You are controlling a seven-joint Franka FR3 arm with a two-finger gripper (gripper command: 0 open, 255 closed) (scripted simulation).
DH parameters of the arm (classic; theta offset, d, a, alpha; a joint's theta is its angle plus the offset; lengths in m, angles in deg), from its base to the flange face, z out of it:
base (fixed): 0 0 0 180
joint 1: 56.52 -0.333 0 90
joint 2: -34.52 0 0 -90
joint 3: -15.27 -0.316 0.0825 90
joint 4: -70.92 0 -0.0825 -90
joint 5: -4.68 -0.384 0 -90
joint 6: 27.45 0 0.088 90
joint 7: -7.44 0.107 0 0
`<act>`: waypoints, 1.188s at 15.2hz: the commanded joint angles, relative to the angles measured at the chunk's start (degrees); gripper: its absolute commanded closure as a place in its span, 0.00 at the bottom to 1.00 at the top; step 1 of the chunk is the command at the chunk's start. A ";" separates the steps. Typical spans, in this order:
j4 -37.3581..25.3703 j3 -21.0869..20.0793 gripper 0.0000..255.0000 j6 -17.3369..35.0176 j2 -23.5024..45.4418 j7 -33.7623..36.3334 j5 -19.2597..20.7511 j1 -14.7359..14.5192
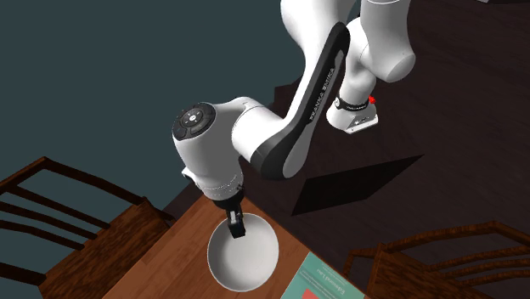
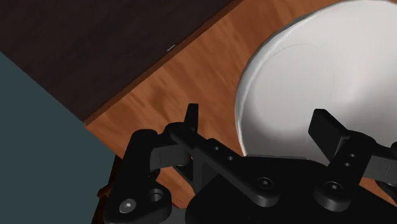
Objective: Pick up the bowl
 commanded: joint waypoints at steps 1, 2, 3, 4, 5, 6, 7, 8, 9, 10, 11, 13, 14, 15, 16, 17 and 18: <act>0.46 0.08 0.00 1.41 0.93 0.03 0.19 -0.19; 0.65 0.13 0.00 2.04 1.39 0.00 0.29 -0.25; 0.82 0.20 0.00 2.67 1.87 -0.03 0.40 -0.32; 0.98 0.26 0.00 3.30 2.35 -0.06 0.50 -0.39; 1.08 0.30 0.00 3.66 2.62 -0.07 0.56 -0.43; 1.07 0.30 0.00 3.66 2.63 -0.07 0.56 -0.43; 1.07 0.30 0.00 3.66 2.63 -0.07 0.56 -0.43; 1.07 0.31 1.00 3.72 2.69 -0.07 0.58 -0.44; 1.07 0.31 1.00 3.70 2.68 -0.08 0.57 -0.43; 1.06 0.31 1.00 3.71 2.69 -0.07 0.58 -0.44; 1.07 0.31 1.00 3.72 2.69 -0.06 0.58 -0.44; 1.08 0.31 1.00 3.72 2.68 -0.08 0.57 -0.43; 1.09 0.31 1.00 3.71 2.67 -0.08 0.57 -0.43; 1.08 0.31 1.00 3.71 2.67 -0.08 0.57 -0.43; 1.08 0.31 1.00 3.71 2.68 -0.08 0.57 -0.43; 1.07 0.30 1.00 3.66 2.63 -0.07 0.56 -0.43; 0.92 0.23 1.00 3.04 2.14 -0.05 0.46 -0.36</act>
